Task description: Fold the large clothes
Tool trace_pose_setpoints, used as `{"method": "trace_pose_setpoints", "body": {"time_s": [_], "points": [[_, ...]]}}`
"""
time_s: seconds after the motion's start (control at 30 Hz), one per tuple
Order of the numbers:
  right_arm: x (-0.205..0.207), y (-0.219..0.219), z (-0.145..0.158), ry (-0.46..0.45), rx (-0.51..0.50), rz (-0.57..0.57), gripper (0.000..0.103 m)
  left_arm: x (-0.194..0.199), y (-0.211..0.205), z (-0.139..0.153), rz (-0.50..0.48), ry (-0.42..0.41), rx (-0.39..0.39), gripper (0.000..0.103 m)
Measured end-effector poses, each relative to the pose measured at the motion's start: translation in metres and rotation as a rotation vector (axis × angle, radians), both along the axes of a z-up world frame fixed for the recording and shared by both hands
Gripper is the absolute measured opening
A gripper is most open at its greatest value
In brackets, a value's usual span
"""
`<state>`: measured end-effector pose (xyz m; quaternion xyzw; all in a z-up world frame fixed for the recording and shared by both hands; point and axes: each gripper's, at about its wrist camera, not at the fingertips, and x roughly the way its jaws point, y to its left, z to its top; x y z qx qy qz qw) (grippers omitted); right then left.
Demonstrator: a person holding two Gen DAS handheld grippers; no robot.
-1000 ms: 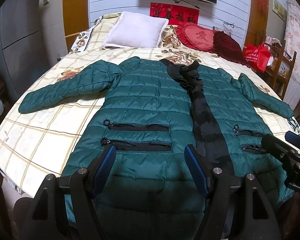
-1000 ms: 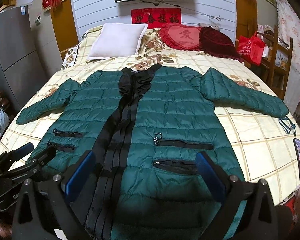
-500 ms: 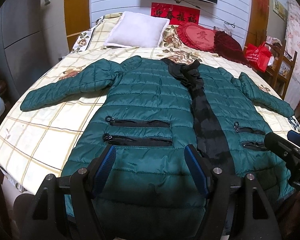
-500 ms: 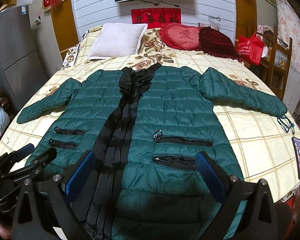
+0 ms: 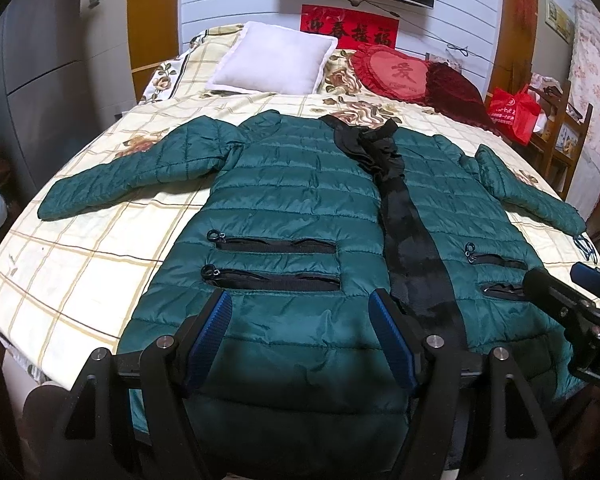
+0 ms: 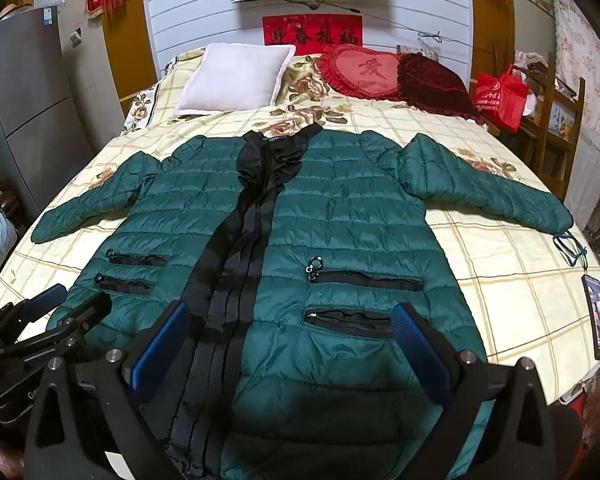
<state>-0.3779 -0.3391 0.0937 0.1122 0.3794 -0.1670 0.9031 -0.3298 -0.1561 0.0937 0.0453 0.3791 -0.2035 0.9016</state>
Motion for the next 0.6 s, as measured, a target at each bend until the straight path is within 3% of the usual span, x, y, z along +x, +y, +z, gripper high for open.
{"method": "trace_pose_setpoints", "body": {"time_s": [0.6], "points": [[0.0012,-0.0013,-0.0033,0.018,-0.002,0.001,0.102,-0.0006,-0.0039,-0.0034,-0.005,-0.002,0.004,0.048]]}}
